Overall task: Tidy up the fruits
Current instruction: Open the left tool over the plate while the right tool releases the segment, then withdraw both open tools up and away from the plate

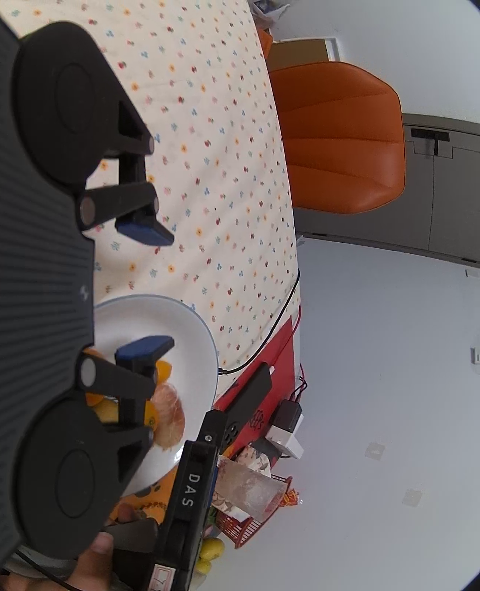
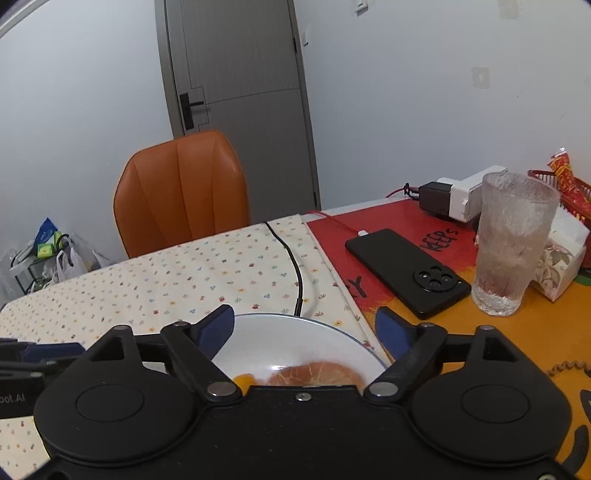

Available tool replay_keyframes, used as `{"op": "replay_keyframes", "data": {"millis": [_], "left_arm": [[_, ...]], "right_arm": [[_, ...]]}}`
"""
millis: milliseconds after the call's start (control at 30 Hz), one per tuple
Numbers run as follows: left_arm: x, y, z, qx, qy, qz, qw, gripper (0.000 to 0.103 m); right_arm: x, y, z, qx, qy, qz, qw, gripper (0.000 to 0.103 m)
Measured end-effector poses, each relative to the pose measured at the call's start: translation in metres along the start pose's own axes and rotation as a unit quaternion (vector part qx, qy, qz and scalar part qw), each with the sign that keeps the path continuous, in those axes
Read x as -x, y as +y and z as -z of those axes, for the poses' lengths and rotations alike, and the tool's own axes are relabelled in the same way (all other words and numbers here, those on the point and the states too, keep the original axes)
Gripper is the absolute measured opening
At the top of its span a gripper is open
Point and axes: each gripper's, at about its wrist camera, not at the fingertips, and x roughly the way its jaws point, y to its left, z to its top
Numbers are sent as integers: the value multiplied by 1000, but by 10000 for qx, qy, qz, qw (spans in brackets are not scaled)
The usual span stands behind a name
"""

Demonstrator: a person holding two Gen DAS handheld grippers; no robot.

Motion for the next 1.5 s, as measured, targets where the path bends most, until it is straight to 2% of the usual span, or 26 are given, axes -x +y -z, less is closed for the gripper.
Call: {"op": "replay_keyframes", "data": {"millis": [267, 833, 1133, 1500], "left_arm": [[27, 14, 7, 194, -48, -64, 9998, 79], [79, 31, 27, 185, -25, -62, 9998, 91], [112, 43, 41, 380, -141, -320, 9987, 97], [153, 45, 56, 349, -244, -624, 9971, 103]], "right_arm": [[25, 8, 7, -130, 105, -126, 9998, 85], [71, 27, 28, -265, 215, -262, 9991, 93], [98, 39, 36, -237, 147, -548, 9981, 103], [138, 48, 46, -140, 101, -796, 9967, 103]]}}
